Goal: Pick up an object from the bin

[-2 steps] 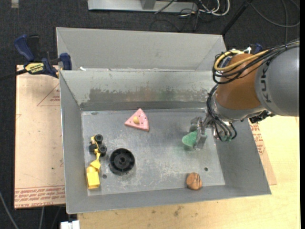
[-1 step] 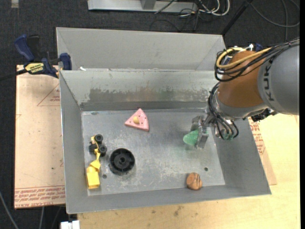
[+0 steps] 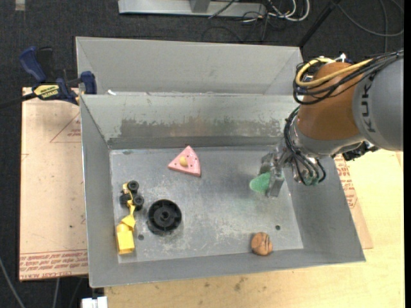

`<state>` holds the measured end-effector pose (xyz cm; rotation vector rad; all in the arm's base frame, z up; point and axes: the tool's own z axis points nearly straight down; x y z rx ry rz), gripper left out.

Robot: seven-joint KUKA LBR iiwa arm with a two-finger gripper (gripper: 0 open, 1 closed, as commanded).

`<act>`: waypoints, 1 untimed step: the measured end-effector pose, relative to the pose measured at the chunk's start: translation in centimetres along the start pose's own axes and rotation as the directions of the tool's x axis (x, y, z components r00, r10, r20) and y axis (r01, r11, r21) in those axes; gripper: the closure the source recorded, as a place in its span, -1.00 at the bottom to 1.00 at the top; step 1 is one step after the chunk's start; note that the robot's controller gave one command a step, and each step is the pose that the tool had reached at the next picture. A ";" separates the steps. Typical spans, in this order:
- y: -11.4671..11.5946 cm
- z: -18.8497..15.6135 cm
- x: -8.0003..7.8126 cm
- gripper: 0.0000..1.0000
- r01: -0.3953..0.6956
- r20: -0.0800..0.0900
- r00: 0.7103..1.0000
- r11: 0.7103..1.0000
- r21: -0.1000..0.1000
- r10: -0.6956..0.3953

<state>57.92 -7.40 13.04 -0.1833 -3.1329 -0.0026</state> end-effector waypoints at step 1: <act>0.0 -2.2 0.0 1.00 0.000 0.002 1.000 1.000 0.000 0.000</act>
Offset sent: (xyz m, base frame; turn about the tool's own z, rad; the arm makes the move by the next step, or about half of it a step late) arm 0.0002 0.0001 0.0202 0.0000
